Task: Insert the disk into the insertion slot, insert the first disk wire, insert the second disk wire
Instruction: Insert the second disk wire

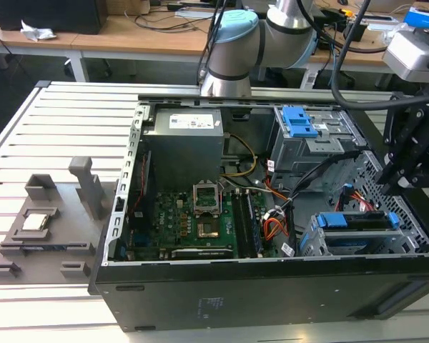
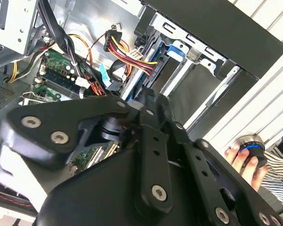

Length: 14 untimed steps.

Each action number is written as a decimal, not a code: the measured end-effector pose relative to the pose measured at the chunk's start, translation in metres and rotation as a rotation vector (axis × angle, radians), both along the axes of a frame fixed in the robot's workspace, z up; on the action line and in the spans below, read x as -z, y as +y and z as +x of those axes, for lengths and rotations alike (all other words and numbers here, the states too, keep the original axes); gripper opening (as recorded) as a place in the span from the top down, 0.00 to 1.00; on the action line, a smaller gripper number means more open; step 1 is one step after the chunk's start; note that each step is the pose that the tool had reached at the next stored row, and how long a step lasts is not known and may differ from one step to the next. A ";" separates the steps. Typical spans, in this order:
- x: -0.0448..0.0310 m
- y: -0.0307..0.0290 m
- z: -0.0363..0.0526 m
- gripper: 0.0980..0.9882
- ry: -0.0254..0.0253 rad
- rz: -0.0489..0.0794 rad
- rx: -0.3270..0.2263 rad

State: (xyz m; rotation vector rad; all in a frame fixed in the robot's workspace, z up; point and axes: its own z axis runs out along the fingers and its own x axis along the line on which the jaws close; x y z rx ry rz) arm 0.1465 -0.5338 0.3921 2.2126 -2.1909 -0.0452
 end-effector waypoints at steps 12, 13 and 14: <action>0.0257 0.0196 -0.0048 0.70 0.0000 -0.002 0.000; 0.0300 0.0250 -0.0074 0.70 0.0000 -0.002 0.000; 0.0328 0.0281 -0.0089 0.70 0.0000 -0.002 0.000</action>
